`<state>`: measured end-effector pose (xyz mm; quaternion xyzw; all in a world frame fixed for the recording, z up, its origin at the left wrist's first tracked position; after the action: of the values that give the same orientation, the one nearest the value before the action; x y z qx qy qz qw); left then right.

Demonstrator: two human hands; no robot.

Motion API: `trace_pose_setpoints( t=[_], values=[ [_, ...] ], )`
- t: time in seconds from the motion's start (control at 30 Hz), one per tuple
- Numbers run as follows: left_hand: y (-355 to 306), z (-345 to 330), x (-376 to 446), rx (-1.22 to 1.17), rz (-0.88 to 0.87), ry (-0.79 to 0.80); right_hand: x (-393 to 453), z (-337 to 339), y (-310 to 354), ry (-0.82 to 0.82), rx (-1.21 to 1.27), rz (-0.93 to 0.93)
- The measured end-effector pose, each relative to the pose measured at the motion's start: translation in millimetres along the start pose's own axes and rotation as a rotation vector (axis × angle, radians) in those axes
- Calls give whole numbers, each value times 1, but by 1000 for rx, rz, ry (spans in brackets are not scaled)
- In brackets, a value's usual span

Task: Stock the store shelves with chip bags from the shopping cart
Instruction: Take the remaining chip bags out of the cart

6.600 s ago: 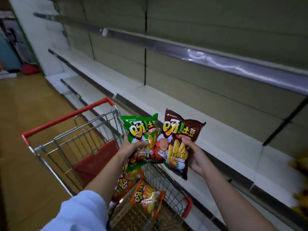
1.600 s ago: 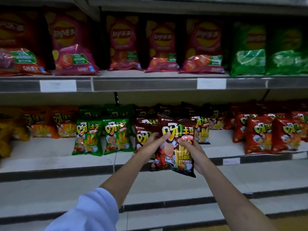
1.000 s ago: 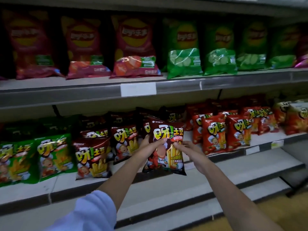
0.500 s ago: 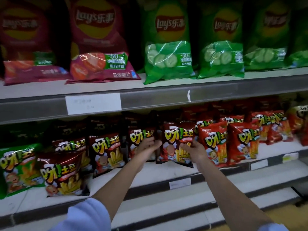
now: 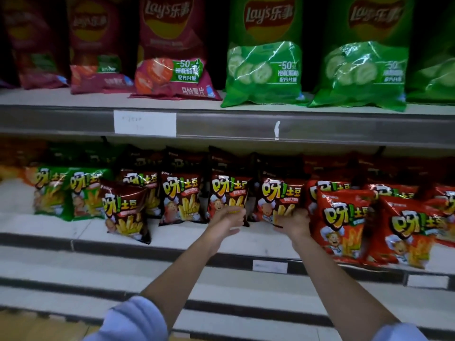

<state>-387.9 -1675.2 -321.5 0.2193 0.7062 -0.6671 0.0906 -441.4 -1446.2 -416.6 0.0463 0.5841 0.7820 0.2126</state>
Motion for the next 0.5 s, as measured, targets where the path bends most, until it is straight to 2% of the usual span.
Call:
trace_pose_setpoints(
  t=[0.1,0.3,0.5],
  values=[
    [-6,4,-9,-43,-28,-82,-56,-1,58,35,53,24],
    [-6,49,-47,-106,-99,-317,-114,-59,122,315,10,160],
    [10,142,-113,-185,-108,-578,-189,-161,159,684,-19,262]
  ],
)
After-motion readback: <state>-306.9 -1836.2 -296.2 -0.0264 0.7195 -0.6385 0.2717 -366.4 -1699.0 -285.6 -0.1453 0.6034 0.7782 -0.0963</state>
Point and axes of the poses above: each hand's wrist, its own x-axis towards the middle knuckle, its own z-axis out of the back of the hand, y = z × x, the point moved 5 cm from there along x, towards the middle knuckle, and after that the axes turned 6 degrees about z, right-handed, at the moved point
